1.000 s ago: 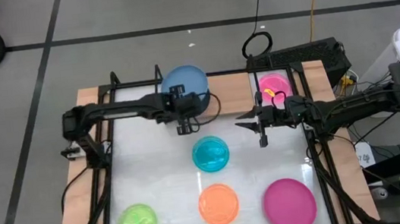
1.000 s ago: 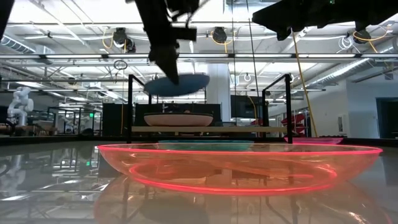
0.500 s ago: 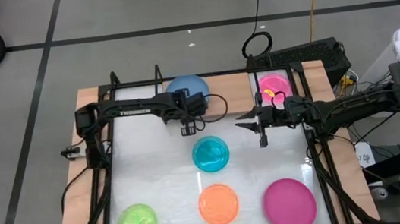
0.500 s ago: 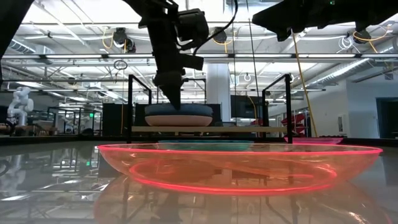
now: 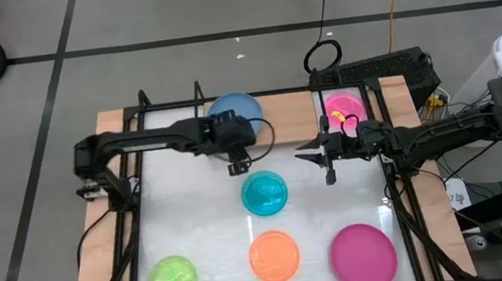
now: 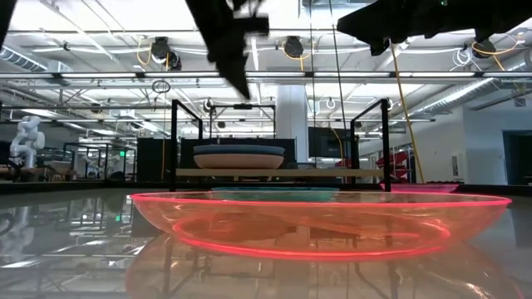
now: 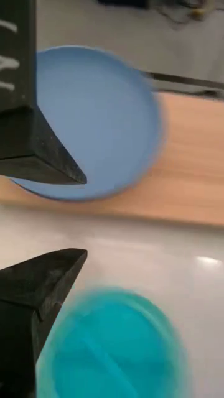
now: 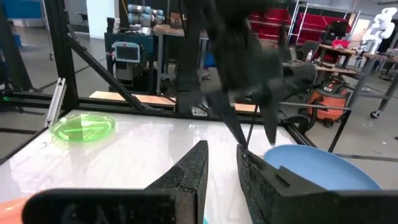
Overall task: Place and stack plates onto a shelf
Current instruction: Stack the pink plate on top of the blue plate on the shelf
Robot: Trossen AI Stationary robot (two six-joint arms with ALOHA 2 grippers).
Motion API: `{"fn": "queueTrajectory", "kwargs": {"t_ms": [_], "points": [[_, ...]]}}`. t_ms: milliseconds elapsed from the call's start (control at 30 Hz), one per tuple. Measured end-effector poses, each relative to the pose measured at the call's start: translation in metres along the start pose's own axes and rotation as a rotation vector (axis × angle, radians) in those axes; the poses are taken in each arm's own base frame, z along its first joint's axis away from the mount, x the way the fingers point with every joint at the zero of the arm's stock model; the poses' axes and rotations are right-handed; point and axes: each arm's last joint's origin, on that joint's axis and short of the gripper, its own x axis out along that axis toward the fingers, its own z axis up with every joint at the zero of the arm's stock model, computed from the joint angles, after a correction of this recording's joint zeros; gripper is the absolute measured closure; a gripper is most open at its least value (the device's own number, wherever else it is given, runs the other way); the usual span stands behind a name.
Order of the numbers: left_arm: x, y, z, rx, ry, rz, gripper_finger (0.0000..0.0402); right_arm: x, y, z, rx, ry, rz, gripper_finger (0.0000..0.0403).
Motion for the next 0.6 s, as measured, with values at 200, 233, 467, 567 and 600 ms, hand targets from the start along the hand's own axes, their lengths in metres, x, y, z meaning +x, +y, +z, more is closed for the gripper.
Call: {"fn": "queueTrajectory", "kwargs": {"t_ms": [200,233,467,567,600], "points": [[-0.051,-0.013,-0.007,-0.036,-0.346,-0.060,0.0216,0.002,-0.001,0.016,0.038,0.112,0.011,0.0332],[-0.054,-0.015,-0.013,-0.043,-0.392,-0.058,0.0216,0.002,-0.002,0.020,0.044,0.147,0.014,0.0332],[-0.078,-0.024,-0.047,-0.187,-0.743,-0.081,0.0215,-0.004,0.005,0.034,0.154,0.352,0.282,0.0332],[-0.083,-0.031,-0.055,-0.206,-0.866,-0.100,0.0215,-0.005,0.012,0.023,0.246,0.486,0.415,0.0332],[-0.081,-0.034,-0.058,-0.204,-0.880,-0.105,0.0215,-0.004,0.016,0.016,0.269,0.557,0.436,0.0332]]}}
